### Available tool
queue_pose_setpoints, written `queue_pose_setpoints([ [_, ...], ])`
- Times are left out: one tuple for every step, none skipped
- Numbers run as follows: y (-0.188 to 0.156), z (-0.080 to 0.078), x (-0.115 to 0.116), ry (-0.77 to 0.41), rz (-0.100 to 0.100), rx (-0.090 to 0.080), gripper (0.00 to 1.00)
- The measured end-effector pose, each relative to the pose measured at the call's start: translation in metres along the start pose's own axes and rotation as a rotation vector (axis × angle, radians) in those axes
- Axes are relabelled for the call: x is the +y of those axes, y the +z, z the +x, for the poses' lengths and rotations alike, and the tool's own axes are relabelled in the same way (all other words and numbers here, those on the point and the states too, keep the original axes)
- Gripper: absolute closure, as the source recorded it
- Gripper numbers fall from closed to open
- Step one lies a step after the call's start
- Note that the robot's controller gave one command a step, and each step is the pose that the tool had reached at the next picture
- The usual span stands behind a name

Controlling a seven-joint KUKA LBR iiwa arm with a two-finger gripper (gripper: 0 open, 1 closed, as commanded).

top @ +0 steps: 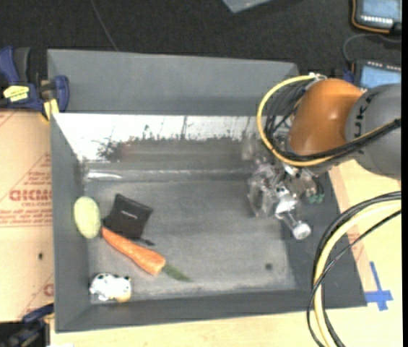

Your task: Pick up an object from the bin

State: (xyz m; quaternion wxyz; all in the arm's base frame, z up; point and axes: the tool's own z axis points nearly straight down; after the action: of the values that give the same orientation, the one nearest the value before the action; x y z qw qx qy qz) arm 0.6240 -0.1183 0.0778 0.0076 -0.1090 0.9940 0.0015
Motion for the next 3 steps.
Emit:
queue_pose_setpoints([
  [-0.025, 0.001, -0.005, -0.020, 0.001, -0.001, 1.00],
  [-0.049, 0.000, -0.003, -0.032, 0.002, -0.006, 1.00],
  [-0.052, -0.009, -0.007, -0.068, -0.001, -0.006, 1.00],
])
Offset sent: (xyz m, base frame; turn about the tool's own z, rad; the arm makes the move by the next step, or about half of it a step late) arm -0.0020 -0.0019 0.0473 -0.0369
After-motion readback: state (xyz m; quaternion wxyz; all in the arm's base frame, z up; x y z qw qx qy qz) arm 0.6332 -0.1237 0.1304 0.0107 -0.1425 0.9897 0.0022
